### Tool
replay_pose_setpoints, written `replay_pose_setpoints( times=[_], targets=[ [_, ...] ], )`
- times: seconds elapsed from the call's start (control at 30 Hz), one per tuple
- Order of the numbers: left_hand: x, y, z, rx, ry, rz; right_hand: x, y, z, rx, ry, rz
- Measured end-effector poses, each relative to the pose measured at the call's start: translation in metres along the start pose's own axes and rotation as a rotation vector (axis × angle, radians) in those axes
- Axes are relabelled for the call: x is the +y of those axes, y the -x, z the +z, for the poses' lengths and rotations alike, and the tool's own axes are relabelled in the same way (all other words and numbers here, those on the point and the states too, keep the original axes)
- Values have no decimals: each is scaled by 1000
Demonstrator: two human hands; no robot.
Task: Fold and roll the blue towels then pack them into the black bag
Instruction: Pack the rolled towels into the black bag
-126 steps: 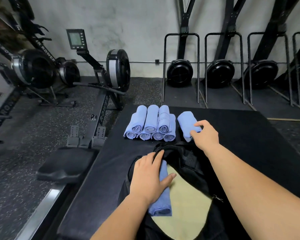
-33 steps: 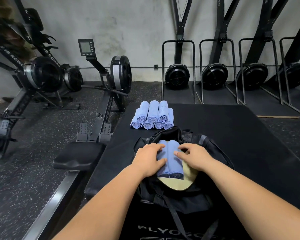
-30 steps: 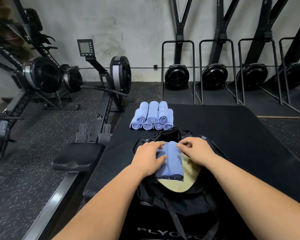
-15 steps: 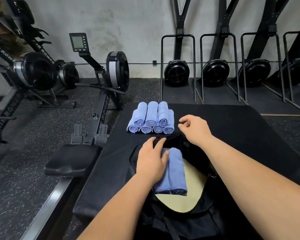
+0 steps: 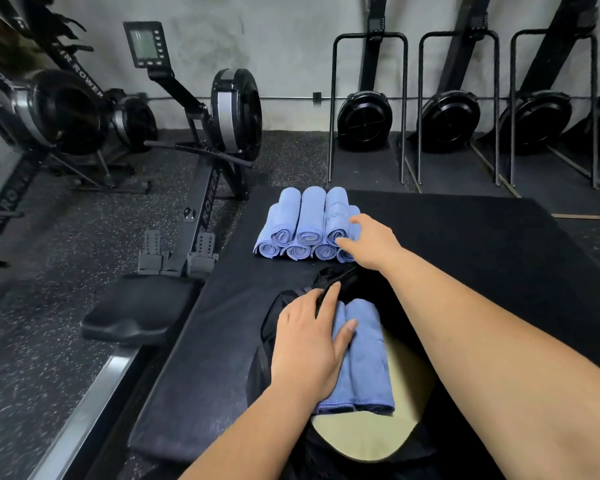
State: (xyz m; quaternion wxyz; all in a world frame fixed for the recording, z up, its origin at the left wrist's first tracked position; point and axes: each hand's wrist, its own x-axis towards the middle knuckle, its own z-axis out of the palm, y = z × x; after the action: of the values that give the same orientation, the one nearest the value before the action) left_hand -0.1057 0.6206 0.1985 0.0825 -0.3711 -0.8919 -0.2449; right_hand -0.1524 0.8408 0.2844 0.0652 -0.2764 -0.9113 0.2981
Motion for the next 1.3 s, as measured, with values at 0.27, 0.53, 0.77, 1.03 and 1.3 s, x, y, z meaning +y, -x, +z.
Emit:
replay_pose_setpoints(
  times=[0.27,0.53,0.77,1.03,1.3],
  targets=[
    [-1,0,2,-2,1,-4,-9,-28,22,51,-43,75],
    [-2,-1,4,10,11,-11,-9,-46,37,116,-36,160],
    [-3,-1,3,19,11,-12,-10,-46,26,253,-251,250],
    [-3,0,2,32,22,-16,-2,-11,0,307,-577,276],
    [0,-4,-13,61,194,-27,7,77,-30,282,-686,145]
  ],
)
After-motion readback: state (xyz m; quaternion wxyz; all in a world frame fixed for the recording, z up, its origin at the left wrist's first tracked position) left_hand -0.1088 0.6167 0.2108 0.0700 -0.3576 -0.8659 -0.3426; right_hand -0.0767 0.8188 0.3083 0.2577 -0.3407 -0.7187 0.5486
